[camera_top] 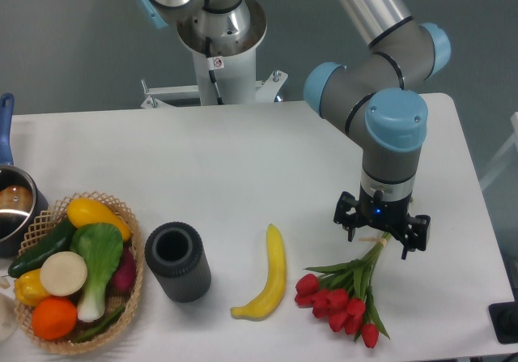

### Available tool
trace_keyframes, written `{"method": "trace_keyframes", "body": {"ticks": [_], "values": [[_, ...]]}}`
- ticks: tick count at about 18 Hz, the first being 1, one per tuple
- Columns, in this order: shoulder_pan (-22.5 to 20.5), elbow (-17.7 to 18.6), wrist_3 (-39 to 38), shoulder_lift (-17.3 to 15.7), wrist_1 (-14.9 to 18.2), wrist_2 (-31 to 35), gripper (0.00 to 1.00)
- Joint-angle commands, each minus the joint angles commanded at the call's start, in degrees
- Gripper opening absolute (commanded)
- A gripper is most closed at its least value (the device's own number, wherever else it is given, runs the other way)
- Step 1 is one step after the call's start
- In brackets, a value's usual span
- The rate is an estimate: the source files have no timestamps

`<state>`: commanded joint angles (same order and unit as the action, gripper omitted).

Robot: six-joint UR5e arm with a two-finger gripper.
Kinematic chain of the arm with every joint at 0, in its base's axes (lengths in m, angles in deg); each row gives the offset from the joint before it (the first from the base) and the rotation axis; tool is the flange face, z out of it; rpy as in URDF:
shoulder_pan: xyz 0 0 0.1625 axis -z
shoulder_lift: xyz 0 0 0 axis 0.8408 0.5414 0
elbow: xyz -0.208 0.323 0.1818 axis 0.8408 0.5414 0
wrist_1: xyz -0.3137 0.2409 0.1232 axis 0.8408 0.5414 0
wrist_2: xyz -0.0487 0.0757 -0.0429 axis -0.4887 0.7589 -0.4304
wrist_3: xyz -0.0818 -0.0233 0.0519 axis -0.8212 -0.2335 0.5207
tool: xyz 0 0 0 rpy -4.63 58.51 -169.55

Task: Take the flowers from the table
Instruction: 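Lower the open gripper onto the green stems of the red tulips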

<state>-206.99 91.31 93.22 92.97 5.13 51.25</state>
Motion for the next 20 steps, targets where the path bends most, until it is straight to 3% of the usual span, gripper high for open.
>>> {"method": "trace_keyframes", "body": {"ticks": [6, 9, 12, 15, 20], "values": [[0.97, 0.35, -0.35, 1.4, -2.81, -0.09, 1.0], [1.14, 3.59, -0.53, 1.5, -7.11, -0.35, 1.0], [1.67, 4.39, -0.44, 3.69, -9.93, -0.79, 1.0], [3.08, 3.78, -0.44, 5.62, -10.2, -0.7, 1.0], [2.9, 3.34, 0.26, 5.98, -10.02, -0.35, 1.0]]}}
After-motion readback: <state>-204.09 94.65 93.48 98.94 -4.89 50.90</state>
